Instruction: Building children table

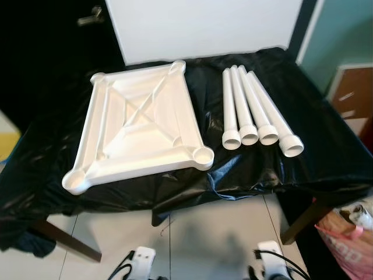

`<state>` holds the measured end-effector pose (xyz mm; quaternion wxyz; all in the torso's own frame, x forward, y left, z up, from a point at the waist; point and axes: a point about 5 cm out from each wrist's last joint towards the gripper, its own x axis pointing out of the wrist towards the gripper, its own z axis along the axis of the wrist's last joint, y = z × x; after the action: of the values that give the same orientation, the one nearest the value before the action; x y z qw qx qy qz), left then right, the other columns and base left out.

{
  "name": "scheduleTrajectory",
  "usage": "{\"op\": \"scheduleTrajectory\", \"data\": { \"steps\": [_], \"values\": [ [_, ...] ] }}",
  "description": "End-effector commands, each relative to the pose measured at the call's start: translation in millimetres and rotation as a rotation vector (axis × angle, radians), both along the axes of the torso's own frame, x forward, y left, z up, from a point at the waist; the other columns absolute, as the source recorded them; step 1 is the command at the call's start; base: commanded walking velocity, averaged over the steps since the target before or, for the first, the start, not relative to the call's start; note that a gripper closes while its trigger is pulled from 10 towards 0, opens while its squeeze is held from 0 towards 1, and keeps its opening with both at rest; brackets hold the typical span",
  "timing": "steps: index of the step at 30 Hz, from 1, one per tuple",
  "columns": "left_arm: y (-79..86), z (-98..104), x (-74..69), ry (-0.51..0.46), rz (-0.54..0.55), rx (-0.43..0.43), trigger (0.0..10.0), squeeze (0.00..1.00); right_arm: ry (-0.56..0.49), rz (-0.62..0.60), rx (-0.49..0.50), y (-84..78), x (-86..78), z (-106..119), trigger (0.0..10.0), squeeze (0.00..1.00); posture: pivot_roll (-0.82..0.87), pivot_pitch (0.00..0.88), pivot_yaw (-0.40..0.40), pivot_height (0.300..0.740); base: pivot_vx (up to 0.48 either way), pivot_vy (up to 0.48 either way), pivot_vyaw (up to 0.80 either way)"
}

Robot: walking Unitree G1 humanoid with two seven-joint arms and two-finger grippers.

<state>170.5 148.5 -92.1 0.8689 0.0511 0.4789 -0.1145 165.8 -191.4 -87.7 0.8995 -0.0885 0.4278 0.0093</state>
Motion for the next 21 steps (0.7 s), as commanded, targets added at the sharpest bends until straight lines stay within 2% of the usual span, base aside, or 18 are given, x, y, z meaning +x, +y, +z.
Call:
{"op": "scheduleTrajectory", "data": {
  "steps": [1, 6, 21],
  "values": [
    [-2.7, -5.4, -11.9, 0.045, 0.003, -0.004, 10.0, 0.00, 0.042, -0.017, 0.002, -2.8, -10.7, -4.7, 10.0, 0.00, -0.12, 0.000, 0.072, 0.740, 0.000, 0.428, 0.00],
    [-2.7, -5.8, -13.1, 0.046, 0.002, -0.003, 10.0, 0.00, 0.041, -0.017, 0.002, -3.9, -10.8, -4.5, 10.0, 0.00, -0.12, 0.000, 0.072, 0.740, 0.000, 0.429, 0.00],
    [-2.7, -5.5, -12.7, 0.035, -0.022, 0.011, 10.0, 0.00, 0.050, -0.006, 0.000, -4.1, -12.0, -5.1, 10.0, 0.00, -0.11, 0.000, 0.071, 0.740, 0.000, 0.000, 0.00]
  ]
}}
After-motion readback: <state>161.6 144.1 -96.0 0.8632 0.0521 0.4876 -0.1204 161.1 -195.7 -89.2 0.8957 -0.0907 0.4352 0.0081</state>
